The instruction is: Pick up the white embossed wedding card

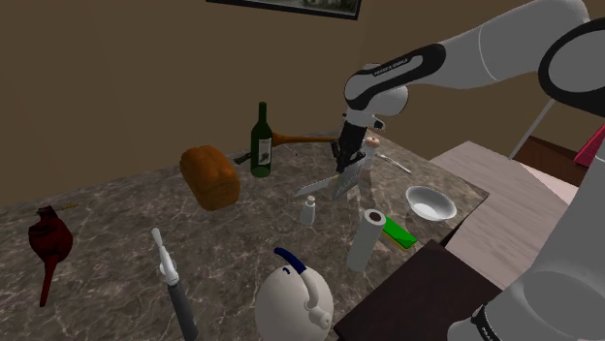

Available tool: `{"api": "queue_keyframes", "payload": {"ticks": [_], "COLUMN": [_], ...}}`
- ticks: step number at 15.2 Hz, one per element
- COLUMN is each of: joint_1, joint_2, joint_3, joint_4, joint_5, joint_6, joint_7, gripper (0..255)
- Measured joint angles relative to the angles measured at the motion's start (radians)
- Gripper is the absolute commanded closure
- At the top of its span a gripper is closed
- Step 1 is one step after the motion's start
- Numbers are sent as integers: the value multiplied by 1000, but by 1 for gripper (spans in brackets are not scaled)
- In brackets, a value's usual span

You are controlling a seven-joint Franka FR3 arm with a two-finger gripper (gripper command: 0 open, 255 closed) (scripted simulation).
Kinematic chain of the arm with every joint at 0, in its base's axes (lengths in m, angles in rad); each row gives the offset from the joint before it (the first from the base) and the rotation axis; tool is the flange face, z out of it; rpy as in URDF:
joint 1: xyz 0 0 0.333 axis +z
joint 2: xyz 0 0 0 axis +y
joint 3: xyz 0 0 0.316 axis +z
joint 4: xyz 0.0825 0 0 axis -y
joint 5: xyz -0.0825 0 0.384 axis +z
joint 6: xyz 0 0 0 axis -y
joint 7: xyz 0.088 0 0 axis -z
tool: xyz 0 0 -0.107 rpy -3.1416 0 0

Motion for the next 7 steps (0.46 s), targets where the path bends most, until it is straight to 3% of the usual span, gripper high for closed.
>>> {"api": "queue_keyframes", "payload": {"ticks": [7], "joint_1": [-1], "joint_2": [-41], "joint_3": [-2], "joint_4": [34], "joint_5": [-9], "joint_6": [-74], "joint_7": [17], "gripper": [255]}}
